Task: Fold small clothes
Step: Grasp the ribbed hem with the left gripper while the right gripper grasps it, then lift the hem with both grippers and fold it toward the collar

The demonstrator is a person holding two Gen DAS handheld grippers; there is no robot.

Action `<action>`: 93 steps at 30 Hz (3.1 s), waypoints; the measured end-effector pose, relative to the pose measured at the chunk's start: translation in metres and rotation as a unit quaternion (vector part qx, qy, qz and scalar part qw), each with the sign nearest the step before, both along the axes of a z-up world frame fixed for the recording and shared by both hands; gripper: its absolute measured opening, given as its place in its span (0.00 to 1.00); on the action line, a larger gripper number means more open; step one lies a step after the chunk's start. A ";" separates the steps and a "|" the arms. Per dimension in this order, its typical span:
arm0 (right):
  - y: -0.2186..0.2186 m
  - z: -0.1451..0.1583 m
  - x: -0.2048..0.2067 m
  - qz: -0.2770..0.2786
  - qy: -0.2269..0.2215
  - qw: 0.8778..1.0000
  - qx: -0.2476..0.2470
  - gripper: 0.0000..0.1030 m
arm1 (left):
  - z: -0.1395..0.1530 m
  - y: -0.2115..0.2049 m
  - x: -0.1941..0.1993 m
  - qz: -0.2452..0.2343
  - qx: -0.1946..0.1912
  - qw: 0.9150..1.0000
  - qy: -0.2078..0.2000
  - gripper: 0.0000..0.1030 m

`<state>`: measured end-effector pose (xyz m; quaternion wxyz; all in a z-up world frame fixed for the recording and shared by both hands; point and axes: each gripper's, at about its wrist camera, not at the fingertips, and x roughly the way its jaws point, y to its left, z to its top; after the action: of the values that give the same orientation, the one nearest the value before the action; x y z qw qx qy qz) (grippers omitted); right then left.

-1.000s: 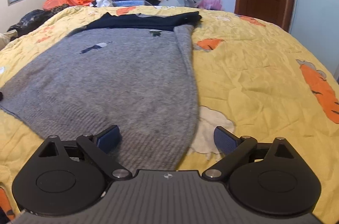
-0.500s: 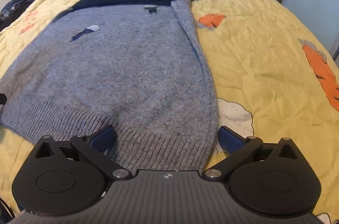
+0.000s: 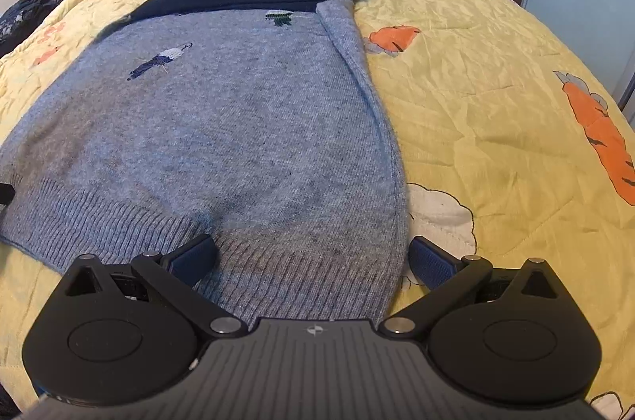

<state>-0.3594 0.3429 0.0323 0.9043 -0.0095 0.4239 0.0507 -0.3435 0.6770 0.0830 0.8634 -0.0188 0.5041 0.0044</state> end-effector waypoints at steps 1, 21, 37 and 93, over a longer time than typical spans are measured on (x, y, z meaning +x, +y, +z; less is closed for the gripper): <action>0.000 0.000 -0.001 -0.001 -0.002 1.000 0.000 1.00 | 0.001 -0.001 0.000 -0.002 0.001 1.000 -0.002 0.75; -0.002 -0.001 -0.040 0.022 -0.060 0.998 0.030 0.81 | 0.008 0.010 -0.009 -0.006 -0.054 0.999 -0.007 0.23; -0.010 0.002 -0.043 0.015 -0.073 0.996 0.053 0.23 | 0.006 0.030 -0.018 -0.017 -0.100 0.995 -0.007 0.16; -0.083 0.065 0.412 -0.065 0.010 0.972 0.224 0.14 | 0.077 0.072 0.417 0.017 -0.256 0.966 -0.015 0.08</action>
<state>0.0524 0.2599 0.0972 0.8806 0.2214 0.4101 0.0852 0.0733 0.7489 0.1598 0.8369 -0.2481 0.4752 -0.1102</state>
